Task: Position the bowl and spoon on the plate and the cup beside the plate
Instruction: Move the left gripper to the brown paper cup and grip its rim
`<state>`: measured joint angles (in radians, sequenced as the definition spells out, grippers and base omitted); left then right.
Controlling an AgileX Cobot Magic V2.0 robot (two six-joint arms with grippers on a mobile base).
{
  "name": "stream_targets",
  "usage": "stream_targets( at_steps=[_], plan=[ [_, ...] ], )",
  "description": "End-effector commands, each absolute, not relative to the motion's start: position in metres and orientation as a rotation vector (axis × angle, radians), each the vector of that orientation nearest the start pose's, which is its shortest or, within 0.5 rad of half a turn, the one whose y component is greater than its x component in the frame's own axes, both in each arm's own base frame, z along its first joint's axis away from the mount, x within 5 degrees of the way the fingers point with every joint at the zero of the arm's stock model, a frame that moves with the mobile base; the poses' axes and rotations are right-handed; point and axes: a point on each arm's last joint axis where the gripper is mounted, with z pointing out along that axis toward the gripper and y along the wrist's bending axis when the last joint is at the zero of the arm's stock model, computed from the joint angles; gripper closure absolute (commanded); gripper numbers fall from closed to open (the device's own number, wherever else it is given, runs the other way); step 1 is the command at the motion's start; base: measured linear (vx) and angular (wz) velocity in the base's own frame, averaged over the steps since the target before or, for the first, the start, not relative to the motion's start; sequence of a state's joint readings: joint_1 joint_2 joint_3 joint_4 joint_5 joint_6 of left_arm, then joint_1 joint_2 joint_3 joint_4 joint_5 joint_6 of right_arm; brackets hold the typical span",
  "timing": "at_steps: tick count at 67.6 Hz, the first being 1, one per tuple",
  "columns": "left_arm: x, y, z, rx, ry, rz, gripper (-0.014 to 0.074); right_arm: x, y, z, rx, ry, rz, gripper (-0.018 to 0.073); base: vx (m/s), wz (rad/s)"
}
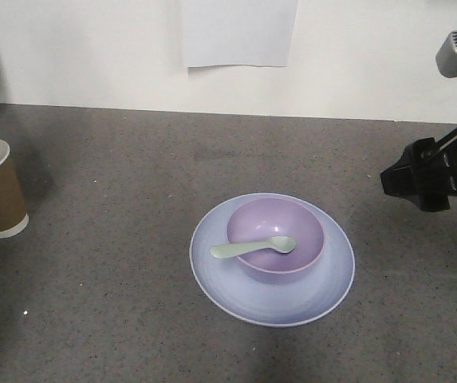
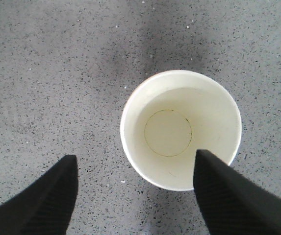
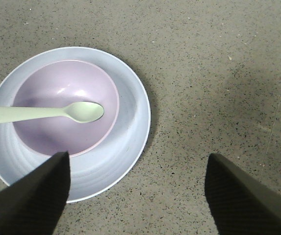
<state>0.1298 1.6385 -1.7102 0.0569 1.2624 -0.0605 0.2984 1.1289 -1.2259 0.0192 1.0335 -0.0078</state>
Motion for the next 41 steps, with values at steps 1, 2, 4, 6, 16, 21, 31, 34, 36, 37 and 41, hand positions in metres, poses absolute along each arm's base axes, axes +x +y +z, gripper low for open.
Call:
stream_targets(
  at_steps=[1,2,4,6,16,21,31,34,36,37,41],
  plan=[
    [0.340,0.049,0.395,-0.251,2.581,0.097,0.0108,0.205,0.063,0.409,-0.352,2.305,0.161,0.0003,0.00,0.00],
    [0.341,0.049,0.394,-0.251,2.585,0.097,0.0108,0.205,0.063,0.409,-0.352,2.305,0.161,0.0003,0.00,0.00],
    [0.342,0.049,0.392,-0.251,2.591,0.097,0.0108,0.205,0.063,0.409,-0.352,2.305,0.161,0.0003,0.00,0.00],
    [0.344,0.050,0.389,-0.252,2.599,0.097,0.0108,0.205,0.063,0.409,-0.352,2.305,0.161,0.0003,0.00,0.00],
    [0.354,0.052,0.377,-0.253,2.626,0.108,0.0108,0.205,0.063,0.409,-0.352,2.306,0.161,0.0003,0.00,0.00],
    [0.357,0.052,0.372,-0.253,2.638,0.111,0.0108,0.205,0.063,0.409,-0.352,2.306,0.161,0.0003,0.00,0.00],
    [0.365,0.054,0.362,-0.254,2.665,0.118,0.0108,0.205,0.063,0.409,-0.352,2.306,0.161,0.0003,0.00,0.00],
    [0.366,0.054,0.360,-0.254,2.670,0.119,0.0108,0.205,0.063,0.409,-0.352,2.306,0.161,0.0003,0.00,0.00],
    [0.367,0.054,0.358,-0.254,2.674,0.120,0.0108,0.205,0.063,0.409,-0.352,2.306,0.161,0.0003,0.00,0.00],
    [0.367,0.054,0.358,-0.254,2.676,0.121,0.0108,0.205,0.063,0.409,-0.352,2.306,0.161,0.0003,0.00,0.00],
    [0.369,0.055,0.355,-0.255,2.683,0.120,0.0108,0.205,0.063,0.409,-0.352,2.306,0.161,0.0003,0.00,0.00]
  ],
)
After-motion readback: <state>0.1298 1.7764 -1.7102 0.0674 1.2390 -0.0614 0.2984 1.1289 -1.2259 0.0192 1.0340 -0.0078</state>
